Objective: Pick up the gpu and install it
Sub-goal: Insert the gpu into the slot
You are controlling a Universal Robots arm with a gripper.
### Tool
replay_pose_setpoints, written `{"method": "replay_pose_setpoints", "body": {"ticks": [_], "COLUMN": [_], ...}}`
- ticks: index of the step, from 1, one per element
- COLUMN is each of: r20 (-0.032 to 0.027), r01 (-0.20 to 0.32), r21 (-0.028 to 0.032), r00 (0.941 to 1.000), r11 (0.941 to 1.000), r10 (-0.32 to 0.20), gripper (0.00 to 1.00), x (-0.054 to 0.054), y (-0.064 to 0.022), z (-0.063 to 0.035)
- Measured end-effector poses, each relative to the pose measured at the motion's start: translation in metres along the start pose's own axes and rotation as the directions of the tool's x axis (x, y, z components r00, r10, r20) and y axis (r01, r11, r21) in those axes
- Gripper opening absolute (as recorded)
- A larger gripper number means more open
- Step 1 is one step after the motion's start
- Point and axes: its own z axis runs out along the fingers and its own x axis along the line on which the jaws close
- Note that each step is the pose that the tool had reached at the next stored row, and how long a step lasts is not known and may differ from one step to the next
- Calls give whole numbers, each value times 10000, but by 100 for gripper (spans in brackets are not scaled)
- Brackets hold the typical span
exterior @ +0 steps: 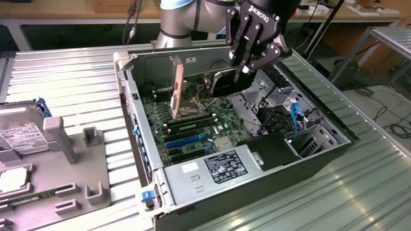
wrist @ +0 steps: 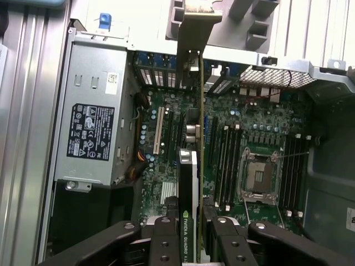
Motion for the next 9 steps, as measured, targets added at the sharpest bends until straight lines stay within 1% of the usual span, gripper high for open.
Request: {"method": "replay_pose_setpoints", "body": {"ticks": [4,9], "r20": [-8,-8], "r01": [1,1], "r21": [51,67], "r00": [10000,10000], "r11": [10000,10000], "r10": [-1,-1], "gripper": [27,27], "x": [0,0], "y": [-1,-3], "z": [11,28]}}
